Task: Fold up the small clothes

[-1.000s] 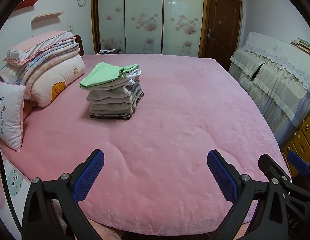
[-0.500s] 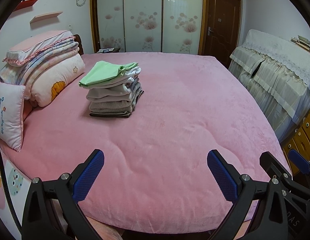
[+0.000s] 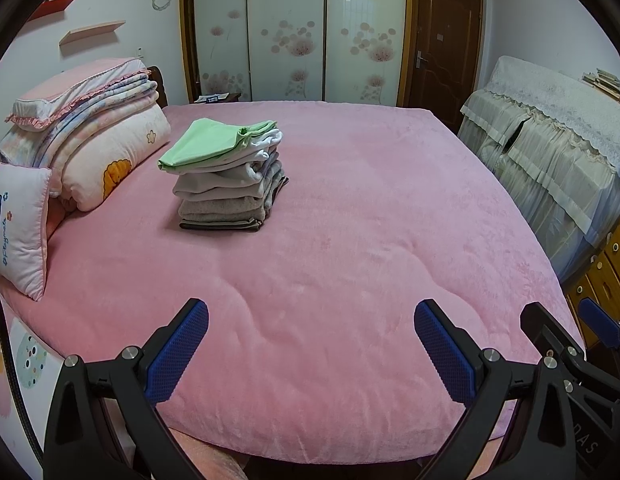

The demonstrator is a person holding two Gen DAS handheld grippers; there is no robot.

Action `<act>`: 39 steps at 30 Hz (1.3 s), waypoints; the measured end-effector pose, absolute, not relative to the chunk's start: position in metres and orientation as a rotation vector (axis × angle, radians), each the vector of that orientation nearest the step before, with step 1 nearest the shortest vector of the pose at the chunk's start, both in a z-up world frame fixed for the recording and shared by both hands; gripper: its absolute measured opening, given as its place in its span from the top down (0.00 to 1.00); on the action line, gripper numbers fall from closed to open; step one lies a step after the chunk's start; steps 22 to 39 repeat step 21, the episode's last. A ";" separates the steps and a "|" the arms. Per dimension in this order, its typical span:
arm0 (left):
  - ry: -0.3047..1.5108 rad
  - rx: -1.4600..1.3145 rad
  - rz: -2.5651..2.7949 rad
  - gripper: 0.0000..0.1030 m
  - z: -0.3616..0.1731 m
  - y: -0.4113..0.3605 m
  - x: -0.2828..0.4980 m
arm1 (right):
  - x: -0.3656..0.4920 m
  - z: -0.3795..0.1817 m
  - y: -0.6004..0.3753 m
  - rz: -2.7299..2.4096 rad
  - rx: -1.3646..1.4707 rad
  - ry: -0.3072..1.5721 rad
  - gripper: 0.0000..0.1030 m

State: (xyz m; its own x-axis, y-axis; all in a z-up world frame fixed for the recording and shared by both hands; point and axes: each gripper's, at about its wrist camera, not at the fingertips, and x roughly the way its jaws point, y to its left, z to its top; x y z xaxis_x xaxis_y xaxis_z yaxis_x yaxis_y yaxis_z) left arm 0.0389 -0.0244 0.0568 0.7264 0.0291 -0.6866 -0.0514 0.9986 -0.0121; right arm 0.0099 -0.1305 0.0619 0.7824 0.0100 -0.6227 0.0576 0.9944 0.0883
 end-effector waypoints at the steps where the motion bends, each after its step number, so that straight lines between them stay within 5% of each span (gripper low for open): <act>1: 0.759 -0.030 0.044 0.01 0.056 -0.024 0.038 | 0.010 0.063 -0.129 -0.025 0.105 0.674 0.14; 39: 0.761 -0.018 0.032 0.02 0.061 -0.024 0.041 | 0.006 0.060 -0.138 -0.033 0.102 0.671 0.14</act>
